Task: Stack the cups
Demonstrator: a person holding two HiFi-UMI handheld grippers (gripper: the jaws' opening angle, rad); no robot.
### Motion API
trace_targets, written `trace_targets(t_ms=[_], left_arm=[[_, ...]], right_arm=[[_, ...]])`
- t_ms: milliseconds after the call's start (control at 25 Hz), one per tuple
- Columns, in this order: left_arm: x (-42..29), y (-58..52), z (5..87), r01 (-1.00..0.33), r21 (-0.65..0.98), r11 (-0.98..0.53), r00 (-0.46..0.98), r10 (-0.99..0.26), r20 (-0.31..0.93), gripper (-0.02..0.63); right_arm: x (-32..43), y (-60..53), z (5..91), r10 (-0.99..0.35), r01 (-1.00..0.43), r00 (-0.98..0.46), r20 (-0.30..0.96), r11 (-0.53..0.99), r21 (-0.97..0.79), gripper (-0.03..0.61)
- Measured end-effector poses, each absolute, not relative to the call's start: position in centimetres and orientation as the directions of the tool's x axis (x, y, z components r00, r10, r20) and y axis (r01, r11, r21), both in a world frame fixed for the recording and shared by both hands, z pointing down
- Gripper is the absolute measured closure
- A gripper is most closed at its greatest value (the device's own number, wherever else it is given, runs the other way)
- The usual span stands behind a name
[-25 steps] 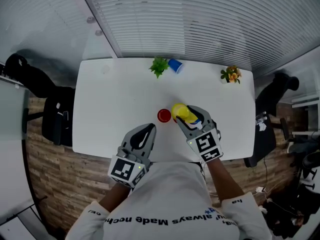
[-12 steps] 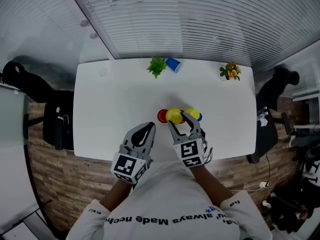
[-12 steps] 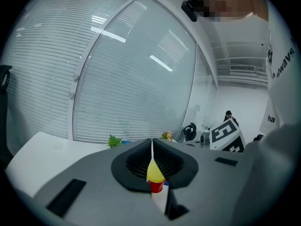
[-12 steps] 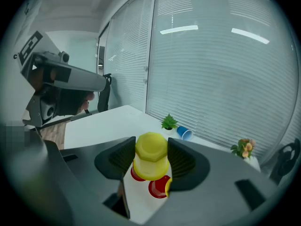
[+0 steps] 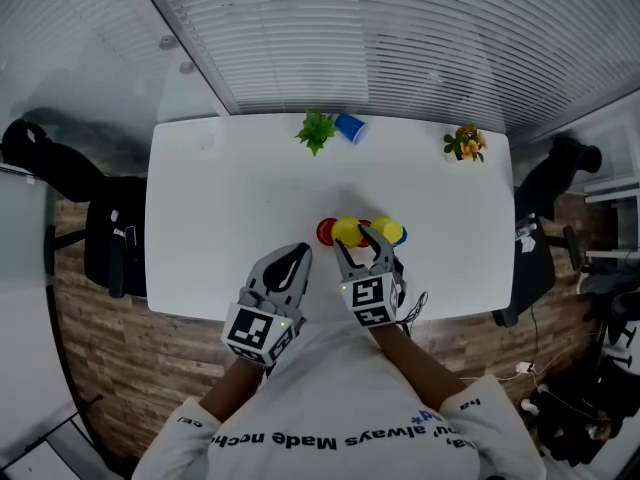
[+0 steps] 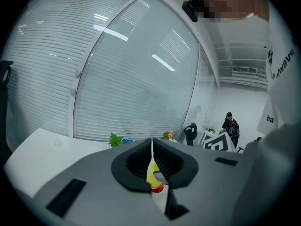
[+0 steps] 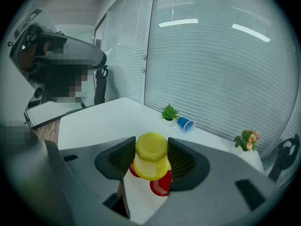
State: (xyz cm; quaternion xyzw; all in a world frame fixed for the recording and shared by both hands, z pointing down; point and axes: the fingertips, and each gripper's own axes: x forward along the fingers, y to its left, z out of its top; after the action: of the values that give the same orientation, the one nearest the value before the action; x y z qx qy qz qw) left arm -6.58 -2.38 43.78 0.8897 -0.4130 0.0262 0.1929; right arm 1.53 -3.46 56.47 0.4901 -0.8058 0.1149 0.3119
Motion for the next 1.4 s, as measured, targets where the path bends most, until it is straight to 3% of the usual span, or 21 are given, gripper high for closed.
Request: trace_targets(t_ms=[1000,1400], left_arm=[[-6.6,-2.3,43.7,-0.740,0.338,-0.581,0.659,-0.726,0.197,0.584],[-7.1,-2.4,42.6,-0.747,0.334,-0.575,0.648,-0.741,0.175,0.584]], right_arm=[[2.0,-3.2,57.7,-0.708,-0.881,-0.327,0.626,0.468,0.069,0.333],[2.4,-2.2,47.0,-0.751,-0.836,-0.424,0.506,0.539,0.099,0.356]])
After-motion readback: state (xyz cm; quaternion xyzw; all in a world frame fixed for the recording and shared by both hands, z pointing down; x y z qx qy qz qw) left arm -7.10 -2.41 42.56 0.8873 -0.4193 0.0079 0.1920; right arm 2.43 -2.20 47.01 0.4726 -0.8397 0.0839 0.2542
